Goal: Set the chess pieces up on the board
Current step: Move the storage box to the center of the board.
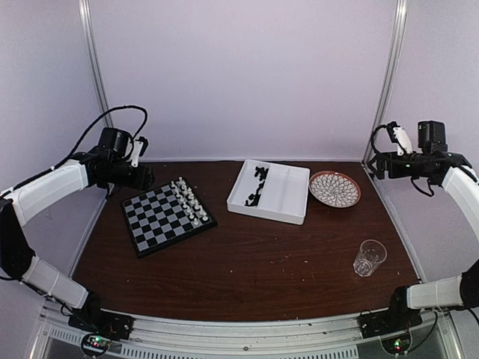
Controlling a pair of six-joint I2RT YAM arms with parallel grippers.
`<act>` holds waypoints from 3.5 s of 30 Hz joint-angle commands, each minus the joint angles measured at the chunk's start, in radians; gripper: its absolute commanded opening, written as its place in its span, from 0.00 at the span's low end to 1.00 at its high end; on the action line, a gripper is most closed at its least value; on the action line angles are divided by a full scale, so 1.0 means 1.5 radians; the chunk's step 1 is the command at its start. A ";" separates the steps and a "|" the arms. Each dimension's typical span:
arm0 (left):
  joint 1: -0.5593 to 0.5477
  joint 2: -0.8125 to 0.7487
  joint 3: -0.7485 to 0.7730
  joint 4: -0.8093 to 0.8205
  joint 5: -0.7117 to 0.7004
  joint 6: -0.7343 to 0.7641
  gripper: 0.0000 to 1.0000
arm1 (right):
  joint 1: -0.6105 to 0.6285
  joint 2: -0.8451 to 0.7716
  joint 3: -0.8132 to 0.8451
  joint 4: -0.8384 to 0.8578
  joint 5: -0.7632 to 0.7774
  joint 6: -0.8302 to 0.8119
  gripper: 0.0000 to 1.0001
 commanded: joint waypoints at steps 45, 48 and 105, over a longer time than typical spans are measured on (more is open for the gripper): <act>0.024 -0.168 -0.131 -0.115 -0.090 -0.045 0.73 | 0.397 0.588 0.285 -0.161 0.060 -0.409 0.43; 0.024 -0.166 -0.131 -0.115 -0.084 -0.045 0.72 | 0.397 0.599 0.286 -0.165 0.061 -0.406 0.38; 0.088 0.120 0.043 -0.092 -0.055 -0.138 0.73 | 0.320 0.078 -0.133 -0.338 0.066 -0.508 0.35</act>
